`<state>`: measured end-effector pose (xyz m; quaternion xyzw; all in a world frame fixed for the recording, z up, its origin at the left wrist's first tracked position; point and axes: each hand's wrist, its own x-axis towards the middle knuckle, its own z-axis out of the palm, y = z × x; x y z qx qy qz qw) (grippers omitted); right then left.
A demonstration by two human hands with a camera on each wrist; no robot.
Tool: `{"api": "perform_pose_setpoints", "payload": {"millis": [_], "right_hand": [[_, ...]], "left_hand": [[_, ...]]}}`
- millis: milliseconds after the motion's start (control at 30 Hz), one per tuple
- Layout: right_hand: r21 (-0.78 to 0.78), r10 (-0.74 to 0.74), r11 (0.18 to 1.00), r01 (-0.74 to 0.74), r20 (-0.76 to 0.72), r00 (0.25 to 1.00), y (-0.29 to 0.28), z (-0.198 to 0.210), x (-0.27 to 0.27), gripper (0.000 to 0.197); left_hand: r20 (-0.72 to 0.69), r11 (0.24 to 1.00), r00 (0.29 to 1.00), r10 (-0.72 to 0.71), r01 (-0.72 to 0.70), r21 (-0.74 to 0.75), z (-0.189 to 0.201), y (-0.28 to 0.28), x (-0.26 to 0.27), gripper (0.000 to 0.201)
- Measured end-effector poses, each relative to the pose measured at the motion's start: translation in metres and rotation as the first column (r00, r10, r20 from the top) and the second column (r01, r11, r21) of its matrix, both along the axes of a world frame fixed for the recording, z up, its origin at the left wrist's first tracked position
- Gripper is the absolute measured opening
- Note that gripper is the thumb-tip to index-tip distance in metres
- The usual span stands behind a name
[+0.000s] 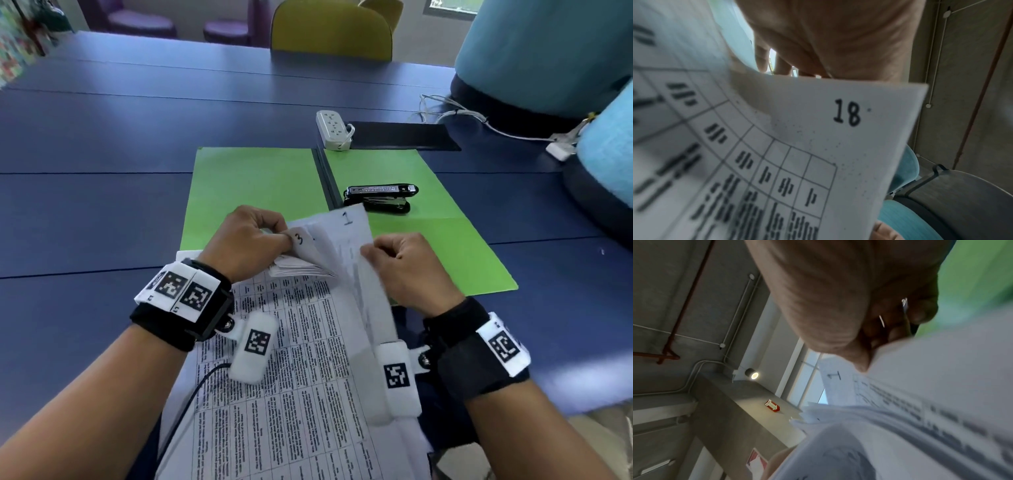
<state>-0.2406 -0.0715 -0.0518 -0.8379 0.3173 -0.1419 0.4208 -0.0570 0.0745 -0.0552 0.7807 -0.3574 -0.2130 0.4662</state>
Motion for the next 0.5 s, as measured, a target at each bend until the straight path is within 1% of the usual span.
{"api": "perform_pose_setpoints", "payload": {"millis": [33,133,167,233,267,300,333,367,400,467,500], "right_hand": [[-0.006,-0.025,1.0,0.025,0.026,0.999,-0.003,0.001,-0.003,0.036],[-0.02,0.014,1.0,-0.017,-0.115,0.993,-0.002,0.001,-0.017,0.039],[-0.025,-0.013,1.0,0.011,-0.105,0.994,-0.002,0.0,-0.021,0.039],[0.025,-0.129,0.991,0.129,0.02,0.991,-0.007,-0.002,-0.028,0.033],[0.048,-0.149,0.988,0.147,0.042,0.988,-0.009,-0.004,-0.031,0.029],[0.052,-0.113,0.992,0.113,-0.009,0.994,-0.008,-0.004,-0.034,0.03],[0.062,-0.05,0.997,0.055,-0.085,0.995,-0.005,-0.005,-0.037,0.035],[0.065,-0.016,0.998,0.024,-0.125,0.992,-0.004,-0.008,-0.04,0.038],[0.073,-0.043,0.996,0.051,-0.104,0.994,-0.004,-0.008,-0.042,0.037],[0.122,-0.16,0.98,0.155,0.035,0.986,-0.005,-0.005,-0.044,0.027],[0.145,-0.185,0.974,0.176,0.055,0.981,-0.004,-0.003,-0.044,0.021]], "left_hand": [[0.004,1.0,1.0,0.003,-0.003,0.017,0.0,-0.003,-0.002,0.013],[0.013,0.999,1.0,0.008,-0.009,0.033,-0.003,-0.005,-0.002,0.021],[0.015,1.0,1.0,0.008,-0.008,0.023,-0.004,-0.005,-0.002,0.021],[0.023,1.0,1.0,0.01,-0.01,-0.003,-0.004,-0.003,-0.001,0.021],[0.022,1.0,1.0,0.011,-0.011,-0.01,-0.005,-0.003,0.0,0.021],[0.019,1.0,1.0,0.011,-0.01,-0.016,-0.006,-0.003,0.001,0.021],[0.011,1.0,1.0,0.015,-0.015,-0.021,-0.007,-0.003,0.001,0.019],[-0.001,0.999,1.0,0.027,-0.027,-0.022,-0.007,-0.003,0.001,0.016],[-0.004,0.999,0.999,0.042,-0.042,-0.017,-0.007,-0.003,0.001,0.011],[0.029,0.999,0.998,0.054,-0.054,0.003,-0.007,-0.003,0.0,0.008],[0.061,0.998,0.996,0.064,-0.065,0.011,-0.008,-0.004,0.0,0.006]]}}
